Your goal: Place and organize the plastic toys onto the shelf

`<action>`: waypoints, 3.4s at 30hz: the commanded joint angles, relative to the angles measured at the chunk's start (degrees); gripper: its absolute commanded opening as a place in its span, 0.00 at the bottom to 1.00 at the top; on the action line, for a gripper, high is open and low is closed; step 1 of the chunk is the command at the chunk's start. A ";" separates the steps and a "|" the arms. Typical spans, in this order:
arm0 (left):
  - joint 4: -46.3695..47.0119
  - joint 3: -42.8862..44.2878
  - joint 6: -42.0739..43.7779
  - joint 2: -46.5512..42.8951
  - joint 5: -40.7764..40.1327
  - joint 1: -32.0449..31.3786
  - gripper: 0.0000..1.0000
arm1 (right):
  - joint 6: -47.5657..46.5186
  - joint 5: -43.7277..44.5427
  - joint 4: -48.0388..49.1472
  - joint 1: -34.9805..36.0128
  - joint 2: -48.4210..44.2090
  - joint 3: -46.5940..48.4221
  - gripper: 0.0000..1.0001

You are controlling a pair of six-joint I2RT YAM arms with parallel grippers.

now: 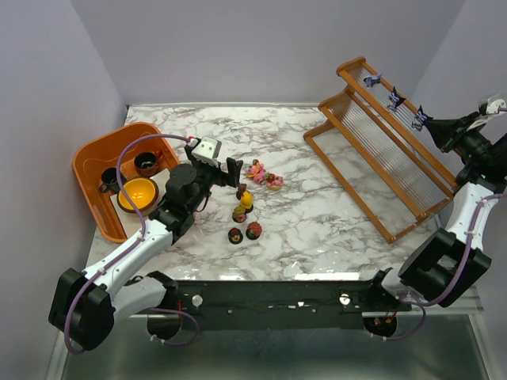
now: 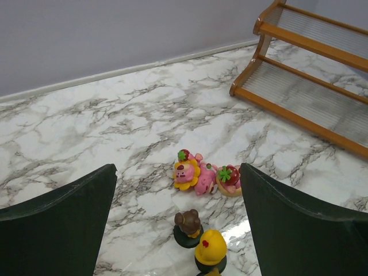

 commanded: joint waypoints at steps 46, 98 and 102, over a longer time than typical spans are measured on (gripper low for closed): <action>-11.66 3.12 -7.09 -1.37 -5.52 -2.63 0.99 | 3.51 37.41 -14.97 19.89 -33.35 -11.09 1.00; -39.92 19.04 -19.94 18.76 -12.56 -6.24 0.99 | 7.92 55.34 -20.87 75.27 -9.20 -22.26 0.99; -39.65 21.67 -15.02 20.87 -11.24 -6.23 0.99 | 3.62 54.99 -24.36 75.27 0.29 -13.32 0.98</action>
